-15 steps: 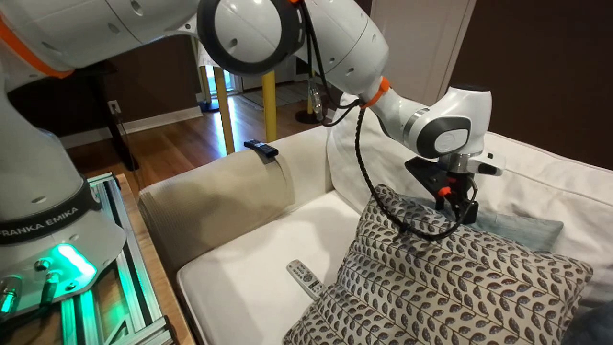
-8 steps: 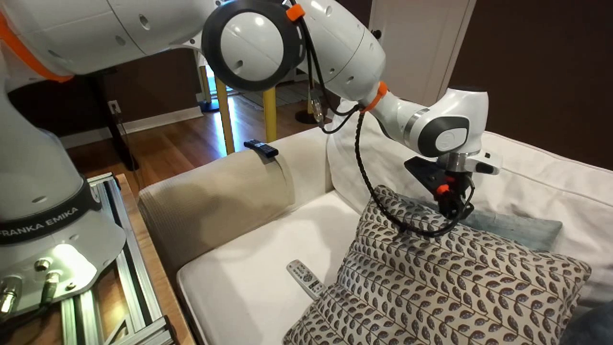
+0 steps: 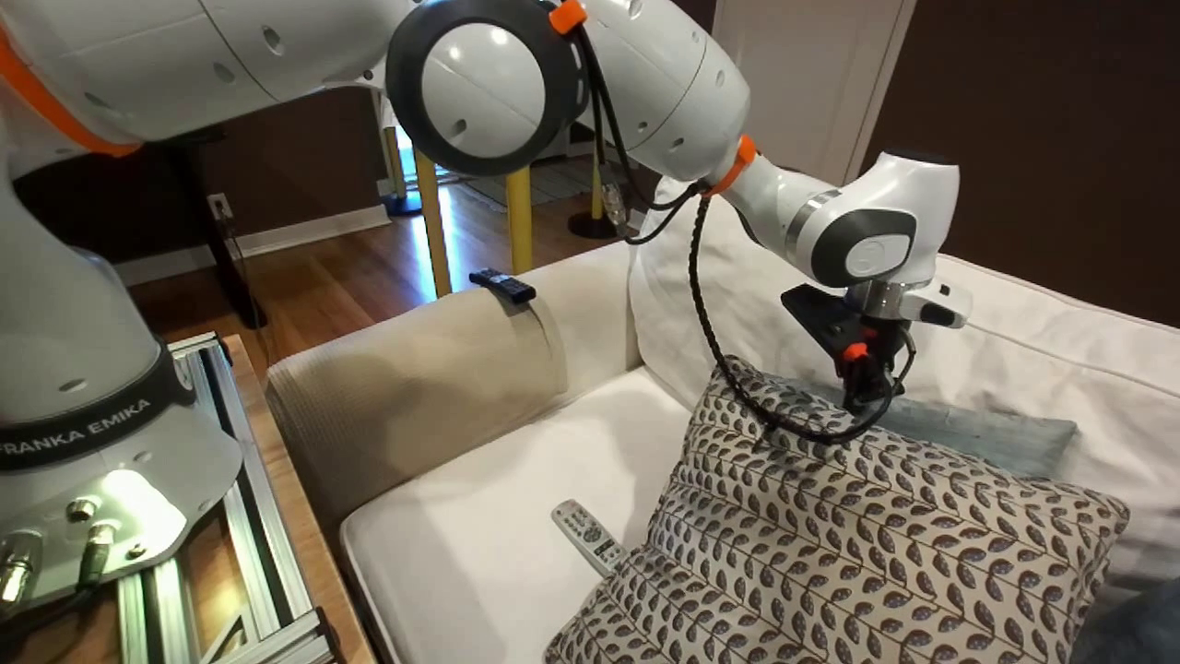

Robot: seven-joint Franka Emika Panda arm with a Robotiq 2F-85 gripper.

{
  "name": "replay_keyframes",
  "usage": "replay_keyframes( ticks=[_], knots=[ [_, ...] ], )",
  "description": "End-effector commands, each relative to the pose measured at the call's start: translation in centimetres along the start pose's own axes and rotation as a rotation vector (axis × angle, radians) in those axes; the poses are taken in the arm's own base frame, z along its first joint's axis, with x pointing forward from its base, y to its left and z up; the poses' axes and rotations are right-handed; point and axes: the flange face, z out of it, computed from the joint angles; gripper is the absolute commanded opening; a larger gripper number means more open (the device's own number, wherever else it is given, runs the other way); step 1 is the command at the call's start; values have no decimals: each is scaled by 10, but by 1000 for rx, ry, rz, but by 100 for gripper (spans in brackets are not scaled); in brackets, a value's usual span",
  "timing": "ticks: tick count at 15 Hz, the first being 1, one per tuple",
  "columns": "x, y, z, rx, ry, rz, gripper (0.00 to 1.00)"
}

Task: Move the brown pillow to the right then move the grey pillow to the left.

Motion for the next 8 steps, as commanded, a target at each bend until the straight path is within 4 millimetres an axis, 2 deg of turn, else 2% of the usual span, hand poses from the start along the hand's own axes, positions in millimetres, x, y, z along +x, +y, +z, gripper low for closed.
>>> replay_keyframes(
  ticks=[1,8],
  knots=[
    [1,1,-34,150,-42,-23,1],
    [-5,28,-96,366,-77,-31,1]
  ],
)
